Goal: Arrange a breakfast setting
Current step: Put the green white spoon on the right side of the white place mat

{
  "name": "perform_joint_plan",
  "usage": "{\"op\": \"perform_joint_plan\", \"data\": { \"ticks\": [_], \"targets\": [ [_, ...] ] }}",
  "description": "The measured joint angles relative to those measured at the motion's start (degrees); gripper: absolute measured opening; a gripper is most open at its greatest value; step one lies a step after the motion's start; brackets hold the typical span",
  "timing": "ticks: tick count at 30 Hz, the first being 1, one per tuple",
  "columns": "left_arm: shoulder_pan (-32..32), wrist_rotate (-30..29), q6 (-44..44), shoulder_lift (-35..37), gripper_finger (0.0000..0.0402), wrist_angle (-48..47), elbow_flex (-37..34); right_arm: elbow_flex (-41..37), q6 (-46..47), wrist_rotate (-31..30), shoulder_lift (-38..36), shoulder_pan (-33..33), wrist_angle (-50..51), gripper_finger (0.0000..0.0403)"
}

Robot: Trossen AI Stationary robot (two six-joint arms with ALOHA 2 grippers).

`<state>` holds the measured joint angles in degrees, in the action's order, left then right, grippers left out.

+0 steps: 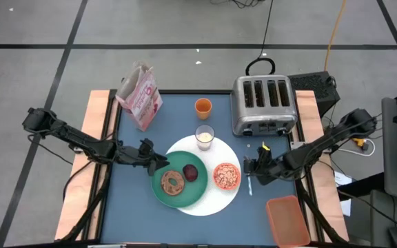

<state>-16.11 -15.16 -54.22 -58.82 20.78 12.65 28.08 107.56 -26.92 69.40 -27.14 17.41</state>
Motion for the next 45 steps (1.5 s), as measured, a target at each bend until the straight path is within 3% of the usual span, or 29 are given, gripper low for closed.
{"op": "perform_joint_plan", "data": {
  "ticks": [17, 45],
  "targets": [
    [0.0, 0.0, 0.5, 0.0, 0.0202, 0.0, 0.0, 0.0, 3.5, 0.1, 7.3, 0.0, 0.7, 0.0013],
    [0.0, 0.0, 1.2, 0.0, 0.0202, 0.0, 0.0, 0.0, 20.9, 0.0, 7.9, 0.0, -1.1, 0.0013]
  ]
}}
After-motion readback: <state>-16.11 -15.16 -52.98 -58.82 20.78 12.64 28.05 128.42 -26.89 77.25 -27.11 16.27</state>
